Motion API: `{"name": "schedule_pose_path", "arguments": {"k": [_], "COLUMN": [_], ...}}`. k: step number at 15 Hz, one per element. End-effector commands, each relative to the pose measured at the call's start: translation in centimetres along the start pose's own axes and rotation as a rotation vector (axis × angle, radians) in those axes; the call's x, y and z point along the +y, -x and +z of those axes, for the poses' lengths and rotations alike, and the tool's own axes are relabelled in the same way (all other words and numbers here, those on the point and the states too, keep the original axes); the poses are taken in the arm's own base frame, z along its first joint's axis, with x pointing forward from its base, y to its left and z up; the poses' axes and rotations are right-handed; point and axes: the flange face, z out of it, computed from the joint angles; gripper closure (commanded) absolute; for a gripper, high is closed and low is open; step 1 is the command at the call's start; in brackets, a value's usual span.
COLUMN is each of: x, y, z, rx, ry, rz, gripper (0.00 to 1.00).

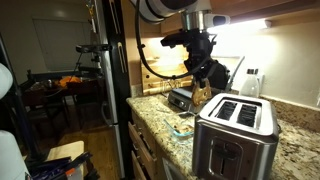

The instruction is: Put one slice of bread inside the toaster

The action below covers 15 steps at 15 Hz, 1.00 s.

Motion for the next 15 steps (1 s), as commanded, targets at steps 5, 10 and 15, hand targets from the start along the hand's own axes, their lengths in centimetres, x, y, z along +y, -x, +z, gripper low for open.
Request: {"name": "schedule_pose_path", "arguments": {"k": [5, 10, 15], "x": [2.0, 3.4, 4.8], "y": [1.2, 1.3, 1.6], "z": [-2.4, -4.0, -4.6], "rx": [0.012, 0.015, 0.0], "ry": [0.022, 0.054, 0.09], "rz": [-0.05, -0.084, -0.114], "gripper": [0.93, 0.93, 0.93]}}
